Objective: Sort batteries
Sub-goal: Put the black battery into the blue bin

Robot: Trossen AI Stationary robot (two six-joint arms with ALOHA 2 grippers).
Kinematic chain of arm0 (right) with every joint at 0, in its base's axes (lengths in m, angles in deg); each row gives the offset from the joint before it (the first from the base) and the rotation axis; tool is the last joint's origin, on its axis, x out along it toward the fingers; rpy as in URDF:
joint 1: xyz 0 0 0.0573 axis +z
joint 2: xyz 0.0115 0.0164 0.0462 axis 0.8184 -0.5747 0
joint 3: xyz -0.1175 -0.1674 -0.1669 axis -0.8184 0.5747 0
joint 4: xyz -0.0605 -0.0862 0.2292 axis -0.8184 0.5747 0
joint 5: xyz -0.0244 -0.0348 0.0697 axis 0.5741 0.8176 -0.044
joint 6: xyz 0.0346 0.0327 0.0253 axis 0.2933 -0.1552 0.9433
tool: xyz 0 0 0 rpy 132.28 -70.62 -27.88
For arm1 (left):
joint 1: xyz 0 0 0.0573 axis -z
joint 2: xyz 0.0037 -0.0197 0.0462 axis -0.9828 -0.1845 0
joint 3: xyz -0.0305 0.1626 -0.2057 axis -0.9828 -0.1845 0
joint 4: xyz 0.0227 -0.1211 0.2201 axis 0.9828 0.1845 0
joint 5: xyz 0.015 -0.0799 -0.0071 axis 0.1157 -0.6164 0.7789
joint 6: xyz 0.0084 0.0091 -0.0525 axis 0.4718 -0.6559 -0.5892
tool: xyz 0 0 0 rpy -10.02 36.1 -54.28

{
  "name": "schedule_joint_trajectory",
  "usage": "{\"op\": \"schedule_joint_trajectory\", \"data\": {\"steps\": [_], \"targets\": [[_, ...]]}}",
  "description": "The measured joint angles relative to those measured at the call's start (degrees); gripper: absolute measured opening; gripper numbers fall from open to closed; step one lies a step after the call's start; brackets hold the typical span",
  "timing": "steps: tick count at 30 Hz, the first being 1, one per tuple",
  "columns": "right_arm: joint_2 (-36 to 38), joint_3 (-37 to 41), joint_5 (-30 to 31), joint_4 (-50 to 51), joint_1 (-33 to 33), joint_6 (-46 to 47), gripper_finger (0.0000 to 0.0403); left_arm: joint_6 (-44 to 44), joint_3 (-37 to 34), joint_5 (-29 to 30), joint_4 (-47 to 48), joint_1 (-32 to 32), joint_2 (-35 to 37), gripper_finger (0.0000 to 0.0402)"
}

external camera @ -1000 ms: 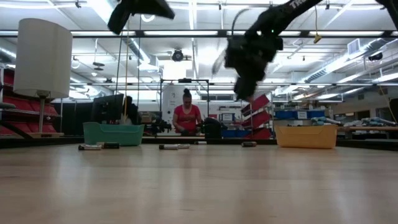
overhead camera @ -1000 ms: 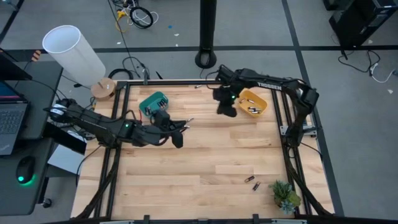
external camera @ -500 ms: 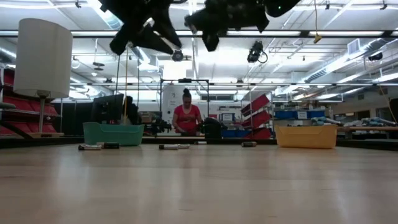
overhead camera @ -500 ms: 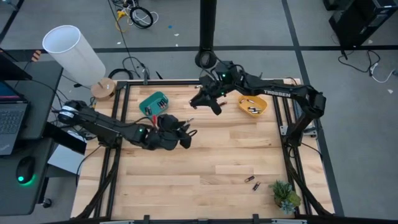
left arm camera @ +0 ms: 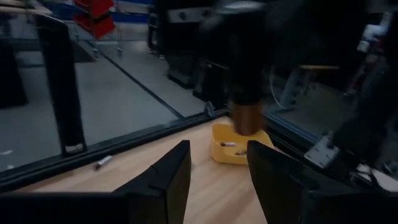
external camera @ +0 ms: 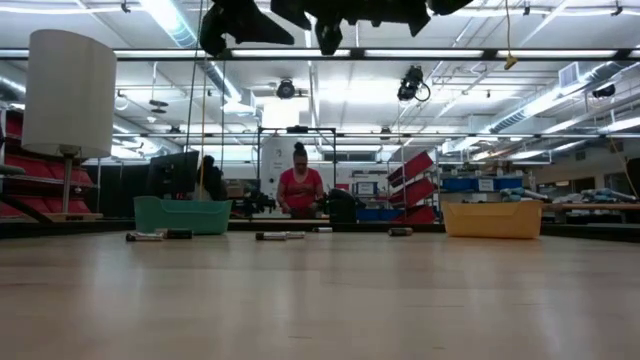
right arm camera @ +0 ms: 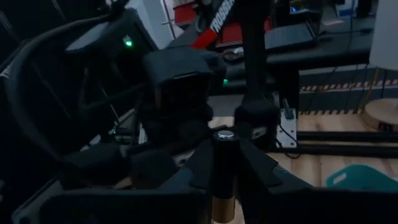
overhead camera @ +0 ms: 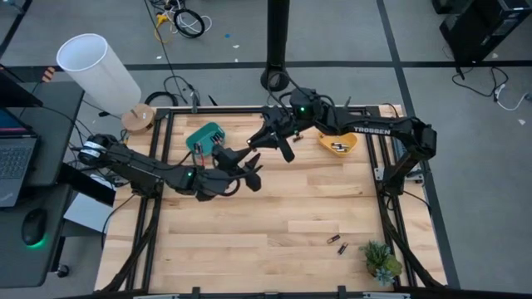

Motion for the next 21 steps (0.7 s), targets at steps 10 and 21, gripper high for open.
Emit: {"op": "schedule_joint_trajectory", "data": {"steps": [10,21], "targets": [[0.0,-0.1,0.7,-1.1,1.8,-0.7,0.0048,4.3,-0.1,3.3,-7.0,0.0,0.0,0.0170],[-0.1,0.0,1.1,-4.9,1.9,1.3,0.0049,4.3,0.0,0.7,-8.6,0.0,0.0,0.0164]]}}
